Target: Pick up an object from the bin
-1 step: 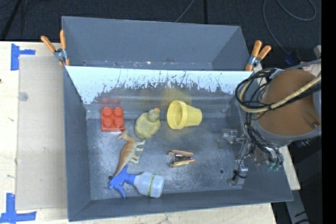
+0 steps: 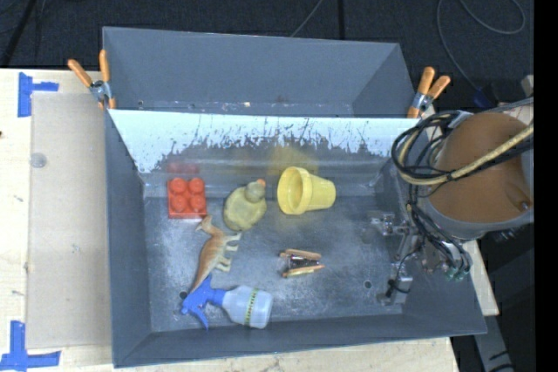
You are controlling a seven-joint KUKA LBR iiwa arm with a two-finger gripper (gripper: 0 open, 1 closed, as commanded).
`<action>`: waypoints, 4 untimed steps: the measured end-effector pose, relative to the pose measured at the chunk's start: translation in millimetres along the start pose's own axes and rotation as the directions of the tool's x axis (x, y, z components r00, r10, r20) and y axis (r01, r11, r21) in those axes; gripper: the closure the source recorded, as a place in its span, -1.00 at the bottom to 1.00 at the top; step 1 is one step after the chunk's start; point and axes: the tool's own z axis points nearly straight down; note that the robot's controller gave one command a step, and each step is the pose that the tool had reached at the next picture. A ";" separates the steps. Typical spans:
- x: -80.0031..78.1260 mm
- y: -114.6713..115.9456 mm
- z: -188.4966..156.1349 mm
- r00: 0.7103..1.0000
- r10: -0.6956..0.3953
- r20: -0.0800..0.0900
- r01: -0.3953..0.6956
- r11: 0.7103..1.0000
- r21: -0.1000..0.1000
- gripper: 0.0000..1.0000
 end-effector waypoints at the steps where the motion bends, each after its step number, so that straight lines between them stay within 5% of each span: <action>1: -26.3 23.8 23.1 0.999 -0.032 0.004 0.032 0.999 0.003 -1.00; 2: -36.6 52.3 58.4 0.999 0.037 -0.002 -0.037 0.999 -0.002 -1.00; 3: -49.2 55.6 70.0 0.998 0.063 0.001 -0.063 0.998 0.002 -1.00; 4: -45.2 61.2 78.8 0.998 -0.070 -0.001 0.070 0.998 -0.001 -1.00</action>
Offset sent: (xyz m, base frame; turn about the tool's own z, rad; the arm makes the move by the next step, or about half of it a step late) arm 0.0322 0.0569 -0.0747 0.1234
